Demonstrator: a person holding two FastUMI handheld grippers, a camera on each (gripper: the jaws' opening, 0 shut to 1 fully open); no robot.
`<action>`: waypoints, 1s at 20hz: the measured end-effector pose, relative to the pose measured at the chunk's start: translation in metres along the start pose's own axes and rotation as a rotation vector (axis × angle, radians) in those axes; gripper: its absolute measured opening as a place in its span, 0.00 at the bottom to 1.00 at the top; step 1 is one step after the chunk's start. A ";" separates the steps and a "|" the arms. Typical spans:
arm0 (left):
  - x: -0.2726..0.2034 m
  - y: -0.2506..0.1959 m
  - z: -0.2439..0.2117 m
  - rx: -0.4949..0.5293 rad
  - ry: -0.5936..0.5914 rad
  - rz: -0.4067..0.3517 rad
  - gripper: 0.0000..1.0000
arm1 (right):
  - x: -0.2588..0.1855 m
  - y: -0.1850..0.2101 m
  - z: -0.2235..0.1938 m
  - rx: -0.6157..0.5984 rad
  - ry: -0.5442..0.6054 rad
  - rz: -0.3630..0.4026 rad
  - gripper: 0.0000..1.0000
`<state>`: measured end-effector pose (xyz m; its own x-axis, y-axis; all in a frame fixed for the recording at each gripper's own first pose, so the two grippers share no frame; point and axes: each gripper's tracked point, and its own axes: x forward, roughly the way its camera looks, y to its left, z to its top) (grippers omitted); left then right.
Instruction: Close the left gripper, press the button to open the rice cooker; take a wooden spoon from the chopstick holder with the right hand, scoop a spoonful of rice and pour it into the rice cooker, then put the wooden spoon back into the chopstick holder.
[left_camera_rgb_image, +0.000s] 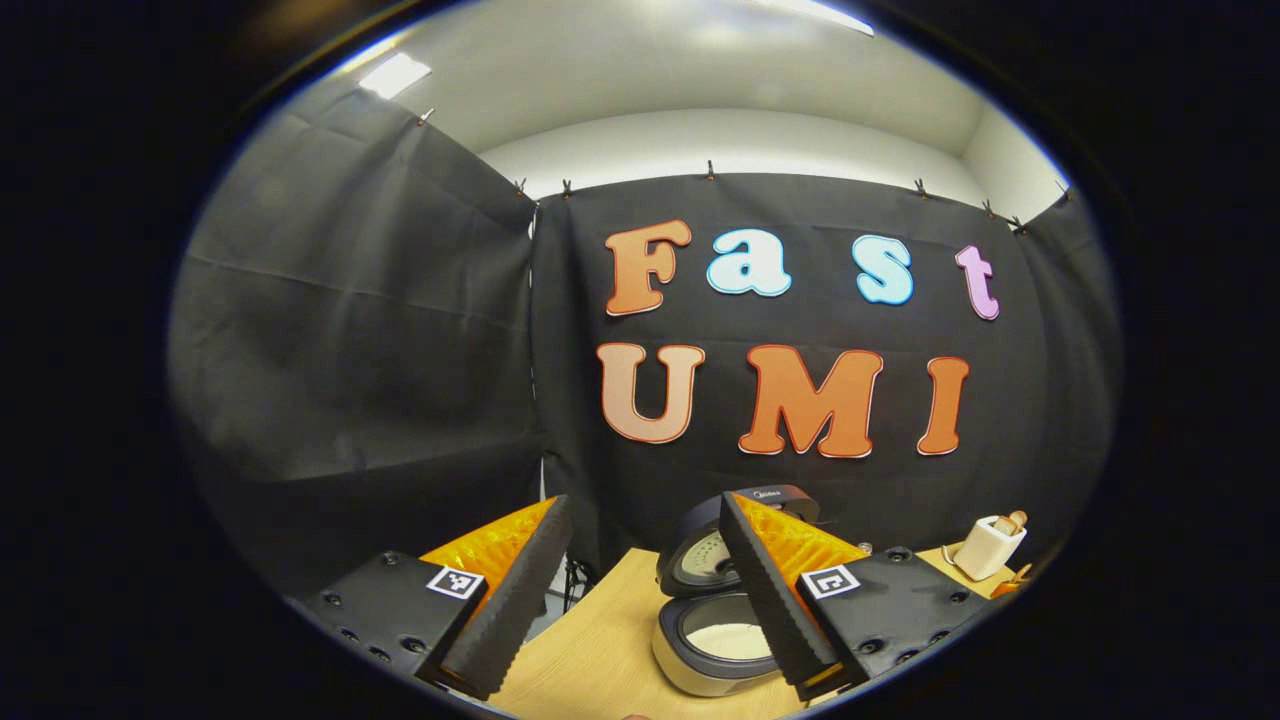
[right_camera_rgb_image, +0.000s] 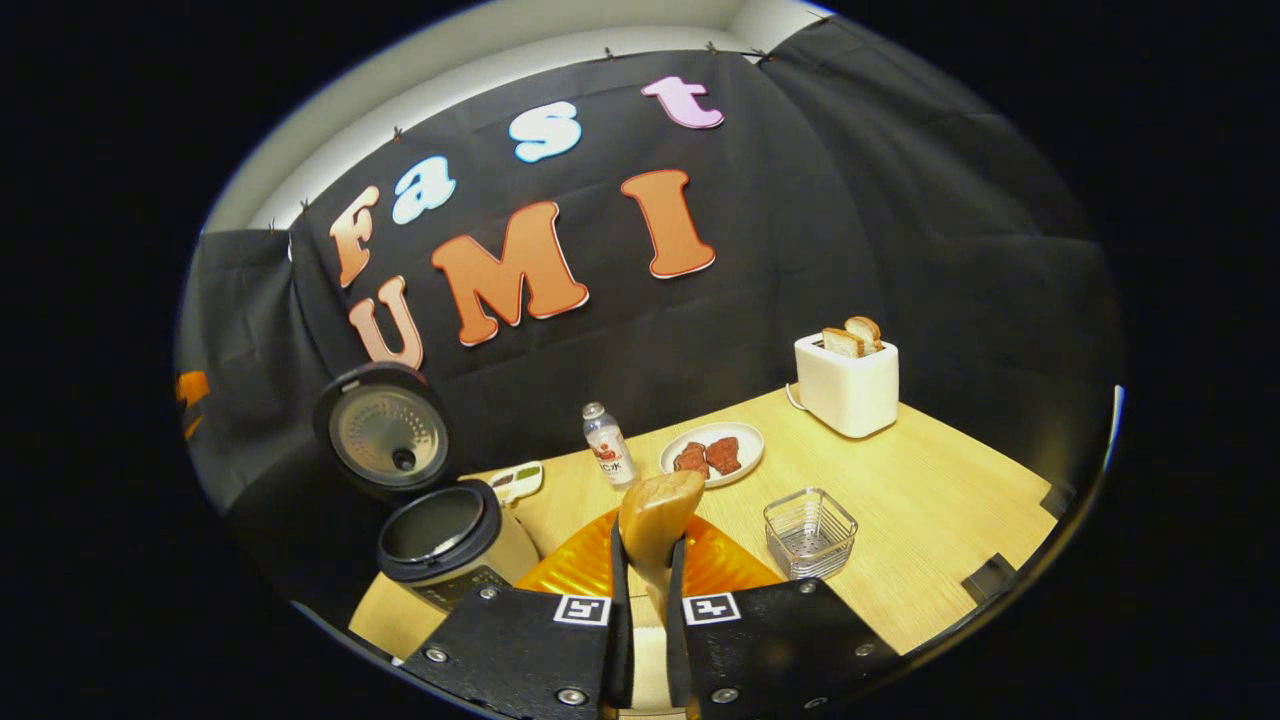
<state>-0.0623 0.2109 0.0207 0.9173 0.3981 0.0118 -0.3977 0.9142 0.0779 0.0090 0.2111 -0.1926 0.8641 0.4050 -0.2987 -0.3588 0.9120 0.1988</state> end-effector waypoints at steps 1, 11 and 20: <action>0.000 0.000 0.000 0.004 0.001 -0.008 0.99 | 0.004 0.000 -0.009 -0.024 0.008 -0.011 0.12; 0.011 0.011 -0.012 0.024 0.011 0.007 0.98 | 0.009 0.015 -0.079 -0.175 0.094 -0.023 0.12; 0.012 0.007 -0.013 0.018 0.008 -0.009 0.99 | 0.007 0.061 -0.117 0.352 0.230 0.099 0.12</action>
<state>-0.0541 0.2230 0.0083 0.9205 0.3907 0.0029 -0.3891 0.9161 0.0962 -0.0484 0.2773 -0.2917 0.7159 0.5296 -0.4550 -0.2588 0.8065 0.5316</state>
